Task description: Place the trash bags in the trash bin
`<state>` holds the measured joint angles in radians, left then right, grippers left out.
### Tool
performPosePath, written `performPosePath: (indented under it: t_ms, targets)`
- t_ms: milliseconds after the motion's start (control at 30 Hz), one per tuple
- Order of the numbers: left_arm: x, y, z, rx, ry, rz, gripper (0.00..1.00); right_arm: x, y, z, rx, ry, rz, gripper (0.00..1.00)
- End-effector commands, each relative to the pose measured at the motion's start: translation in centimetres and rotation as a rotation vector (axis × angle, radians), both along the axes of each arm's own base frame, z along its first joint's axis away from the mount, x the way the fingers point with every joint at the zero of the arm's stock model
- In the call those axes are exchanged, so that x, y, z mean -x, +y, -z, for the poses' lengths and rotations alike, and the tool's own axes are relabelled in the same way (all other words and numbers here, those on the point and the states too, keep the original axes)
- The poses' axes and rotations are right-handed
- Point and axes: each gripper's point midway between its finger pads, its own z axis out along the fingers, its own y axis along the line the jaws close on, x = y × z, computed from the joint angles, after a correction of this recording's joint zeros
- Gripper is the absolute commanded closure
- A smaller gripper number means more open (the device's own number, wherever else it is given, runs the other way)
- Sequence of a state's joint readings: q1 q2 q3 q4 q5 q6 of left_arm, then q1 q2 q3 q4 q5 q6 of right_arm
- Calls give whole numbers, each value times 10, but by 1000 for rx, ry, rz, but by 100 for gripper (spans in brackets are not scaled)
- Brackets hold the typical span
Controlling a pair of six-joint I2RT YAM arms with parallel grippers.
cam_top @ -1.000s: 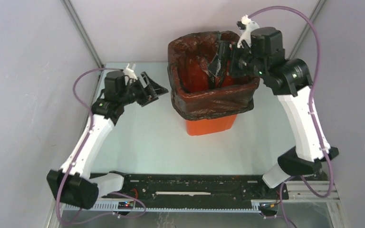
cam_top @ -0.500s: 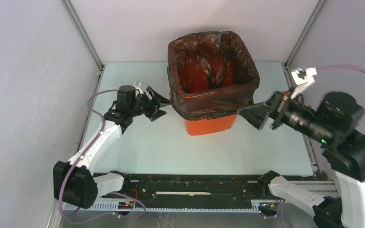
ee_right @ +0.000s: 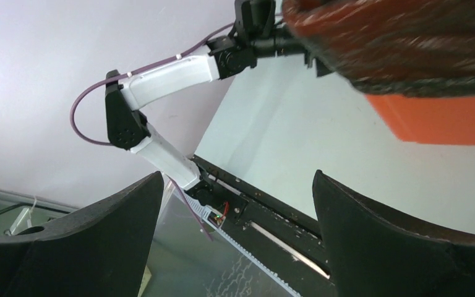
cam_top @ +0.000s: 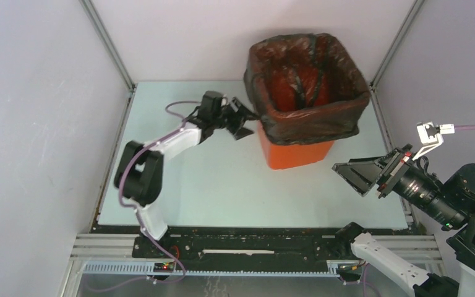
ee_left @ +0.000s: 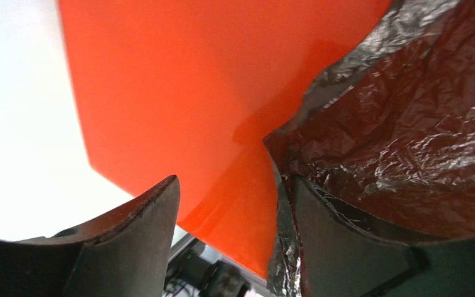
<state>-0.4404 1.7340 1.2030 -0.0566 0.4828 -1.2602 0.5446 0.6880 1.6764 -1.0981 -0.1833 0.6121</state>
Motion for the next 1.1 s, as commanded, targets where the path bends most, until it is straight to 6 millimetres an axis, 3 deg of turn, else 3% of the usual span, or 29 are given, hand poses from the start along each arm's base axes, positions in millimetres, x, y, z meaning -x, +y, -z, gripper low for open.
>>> performPosePath:
  t_ms: [0,100,233,333,400,433,500,600,667,733,800,900,1067]
  targets:
    - [-29,-83,-83,236,-158,92,28,-3,-12,5,-1,43,81,0]
    - [-41,-103,-100,276,-191,99,28,-6,-13,8,6,56,95,0]
    - [-38,-88,-113,265,-220,64,29,-13,-6,12,22,71,76,0]
    - [-14,-54,-119,229,-245,18,28,-19,3,18,41,98,53,0]
    - [10,-26,-101,158,-228,-8,27,-25,7,22,50,125,51,0]
    - [25,-9,-110,139,-253,-24,27,-28,10,24,52,137,46,0]
    - [50,26,-96,59,-238,-69,26,-32,15,26,56,156,38,0]
    - [81,79,-98,-25,-274,-177,25,-40,16,27,65,178,57,0]
    - [100,109,-119,-73,-355,-243,24,-41,16,22,66,168,60,0]
    - [121,130,-155,-95,-449,-279,22,-38,15,14,60,141,49,0]
    - [142,142,-195,-100,-536,-286,20,-34,13,3,52,102,40,0]
    - [173,159,-251,-123,-681,-286,1,-27,7,-11,38,56,50,0]
    - [220,191,-338,-204,-1010,-288,0,-15,-16,-32,29,-25,117,0]
